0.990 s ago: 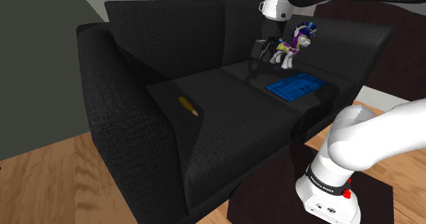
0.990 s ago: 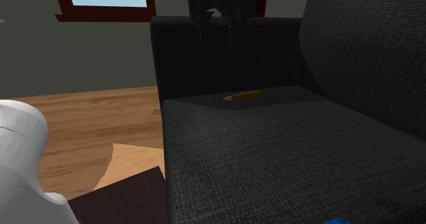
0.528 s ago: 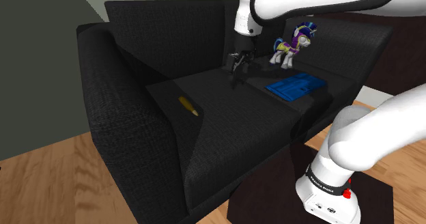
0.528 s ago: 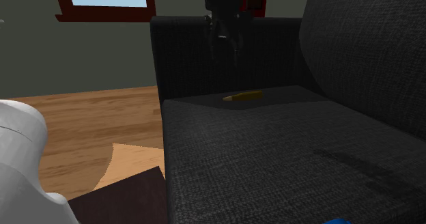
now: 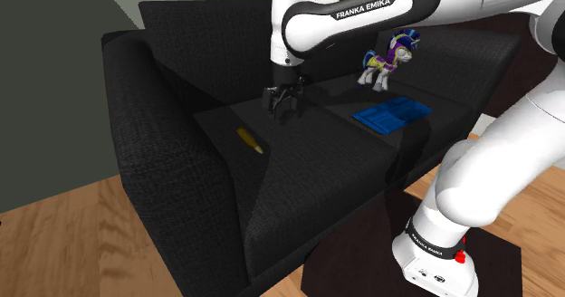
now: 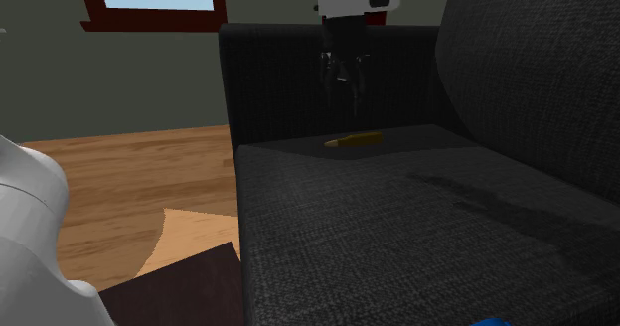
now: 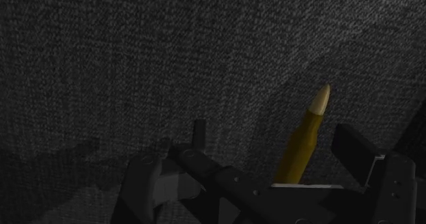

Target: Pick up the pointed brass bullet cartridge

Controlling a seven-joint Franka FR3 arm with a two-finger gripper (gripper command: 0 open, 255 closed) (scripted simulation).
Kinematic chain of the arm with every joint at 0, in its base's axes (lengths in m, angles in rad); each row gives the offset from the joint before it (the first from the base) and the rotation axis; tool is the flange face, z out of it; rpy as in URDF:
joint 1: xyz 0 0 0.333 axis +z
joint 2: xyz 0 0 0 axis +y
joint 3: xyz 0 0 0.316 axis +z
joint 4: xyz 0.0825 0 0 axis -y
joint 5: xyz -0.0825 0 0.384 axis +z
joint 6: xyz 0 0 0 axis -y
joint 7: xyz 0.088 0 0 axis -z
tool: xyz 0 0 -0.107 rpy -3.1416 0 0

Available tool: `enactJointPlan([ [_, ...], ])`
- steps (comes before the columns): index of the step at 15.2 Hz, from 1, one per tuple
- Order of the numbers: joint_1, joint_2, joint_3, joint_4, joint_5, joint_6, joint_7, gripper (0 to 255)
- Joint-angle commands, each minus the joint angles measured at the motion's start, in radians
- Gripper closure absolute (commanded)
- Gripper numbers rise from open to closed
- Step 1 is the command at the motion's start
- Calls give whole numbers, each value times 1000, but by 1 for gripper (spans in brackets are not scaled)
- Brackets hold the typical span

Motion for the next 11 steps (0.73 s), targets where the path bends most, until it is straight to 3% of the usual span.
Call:
enactJointPlan([
  [1, 6, 71, 25, 35, -7, 26, 52, 0],
  [9, 32, 377, 77, 252, -74, 65, 220, 0],
  [11, 33, 385, 76, 234, -77, 90, 223, 0],
])
